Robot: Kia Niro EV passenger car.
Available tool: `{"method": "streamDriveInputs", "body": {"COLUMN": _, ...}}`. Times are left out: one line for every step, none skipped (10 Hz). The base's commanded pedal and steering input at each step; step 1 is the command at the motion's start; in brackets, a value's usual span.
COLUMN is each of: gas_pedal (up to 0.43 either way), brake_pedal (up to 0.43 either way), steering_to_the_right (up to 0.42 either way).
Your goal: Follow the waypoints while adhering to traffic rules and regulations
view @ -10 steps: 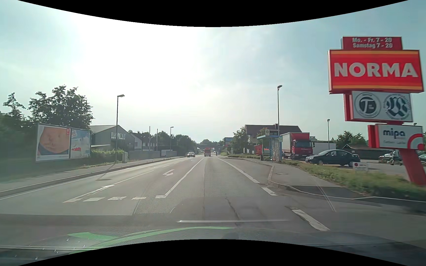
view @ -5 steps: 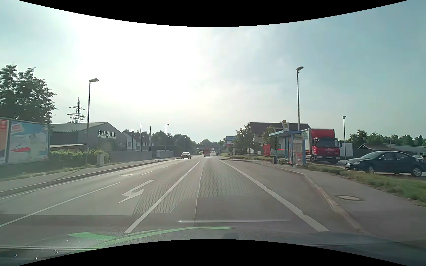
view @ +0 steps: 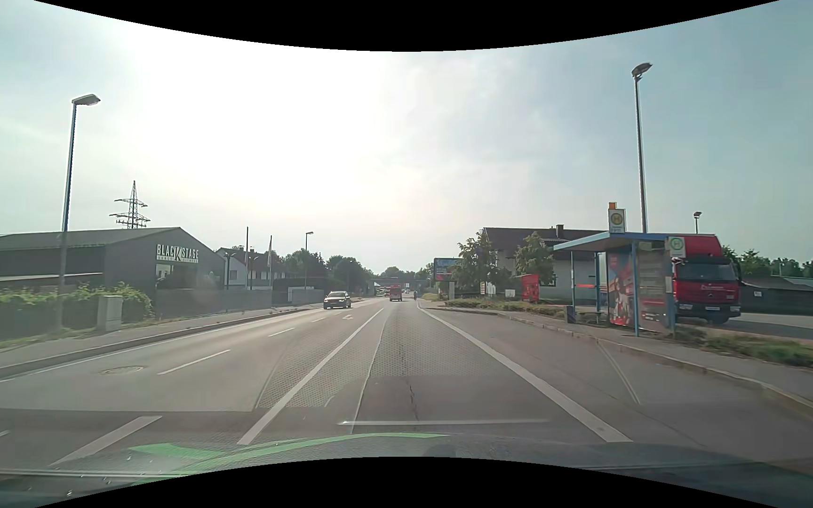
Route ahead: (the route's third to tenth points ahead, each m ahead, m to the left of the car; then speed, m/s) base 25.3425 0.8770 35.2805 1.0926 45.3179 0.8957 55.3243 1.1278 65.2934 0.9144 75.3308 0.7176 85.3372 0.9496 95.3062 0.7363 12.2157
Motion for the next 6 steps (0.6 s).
{"method": "streamDriveInputs", "body": {"gas_pedal": 0.059, "brake_pedal": 0.000, "steering_to_the_right": 0.000}}
{"method": "streamDriveInputs", "body": {"gas_pedal": 0.059, "brake_pedal": 0.000, "steering_to_the_right": 0.000}}
{"method": "streamDriveInputs", "body": {"gas_pedal": 0.028, "brake_pedal": 0.000, "steering_to_the_right": 0.000}}
{"method": "streamDriveInputs", "body": {"gas_pedal": 0.000, "brake_pedal": 0.000, "steering_to_the_right": 0.000}}
{"method": "streamDriveInputs", "body": {"gas_pedal": 0.000, "brake_pedal": 0.000, "steering_to_the_right": 0.000}}
{"method": "streamDriveInputs", "body": {"gas_pedal": 0.000, "brake_pedal": 0.000, "steering_to_the_right": 0.000}}
